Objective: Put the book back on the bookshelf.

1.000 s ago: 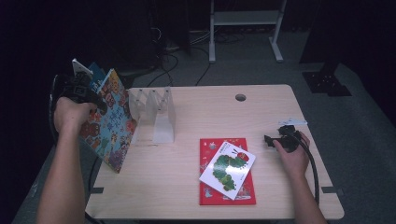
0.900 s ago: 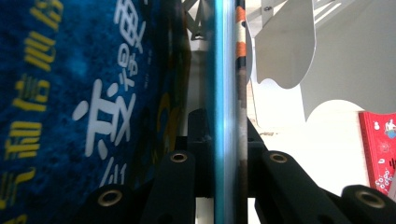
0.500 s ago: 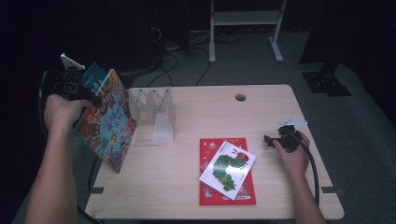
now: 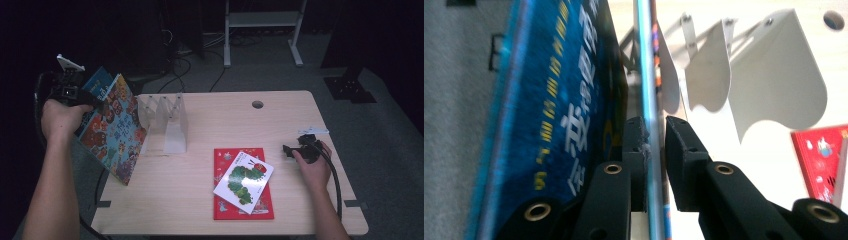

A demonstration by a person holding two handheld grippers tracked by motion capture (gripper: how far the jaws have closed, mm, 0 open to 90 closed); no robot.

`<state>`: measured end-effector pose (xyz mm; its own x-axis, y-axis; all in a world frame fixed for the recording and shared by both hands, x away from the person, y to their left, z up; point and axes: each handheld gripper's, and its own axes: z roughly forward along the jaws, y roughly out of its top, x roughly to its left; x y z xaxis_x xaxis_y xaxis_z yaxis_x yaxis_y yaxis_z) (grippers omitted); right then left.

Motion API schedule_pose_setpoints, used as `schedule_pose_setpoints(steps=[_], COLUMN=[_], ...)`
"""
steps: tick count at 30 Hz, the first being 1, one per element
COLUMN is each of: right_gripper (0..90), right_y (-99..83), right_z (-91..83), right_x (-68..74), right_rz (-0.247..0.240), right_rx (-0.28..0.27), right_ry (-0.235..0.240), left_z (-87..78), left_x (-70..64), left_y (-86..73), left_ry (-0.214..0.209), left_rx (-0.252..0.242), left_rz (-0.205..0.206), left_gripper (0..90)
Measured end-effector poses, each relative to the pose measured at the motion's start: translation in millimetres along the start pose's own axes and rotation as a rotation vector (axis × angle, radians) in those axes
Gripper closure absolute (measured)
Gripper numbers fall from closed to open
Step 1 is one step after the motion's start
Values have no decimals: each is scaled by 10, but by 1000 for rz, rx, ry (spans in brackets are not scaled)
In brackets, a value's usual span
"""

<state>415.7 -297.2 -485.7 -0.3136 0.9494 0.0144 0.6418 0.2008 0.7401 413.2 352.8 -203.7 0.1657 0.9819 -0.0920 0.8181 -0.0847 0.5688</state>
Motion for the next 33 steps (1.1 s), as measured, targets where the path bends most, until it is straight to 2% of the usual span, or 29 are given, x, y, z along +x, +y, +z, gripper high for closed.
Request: schedule_pose_setpoints(steps=[2,3,5,8,14,21,25,33], right_gripper=[169,169,169,169,169,169,169,169], right_y=[0,0,0,0,0,0,0,0], right_z=[0,0,0,0,0,0,0,0], right_x=[0,0,0,0,0,0,0,0], right_rz=[0,0,0,0,0,0,0,0], right_rx=[0,0,0,0,0,0,0,0], right_ry=[0,0,0,0,0,0,0,1], left_z=[-49,-62,-78,-104,-63,109,250,473], left_x=[-1,-2,-24,-70,-179,-331,-447,-673], left_y=[3,3,5,20,10,-62,-142,-297], left_ry=[-15,-37,-36,-23,-63,-110,-170,-231], left_rx=[-9,-12,-10,-8,16,29,43,58], left_rz=[1,-1,10,36,95,136,168,224], left_gripper=[789,811,827,859,893,893,892,891])
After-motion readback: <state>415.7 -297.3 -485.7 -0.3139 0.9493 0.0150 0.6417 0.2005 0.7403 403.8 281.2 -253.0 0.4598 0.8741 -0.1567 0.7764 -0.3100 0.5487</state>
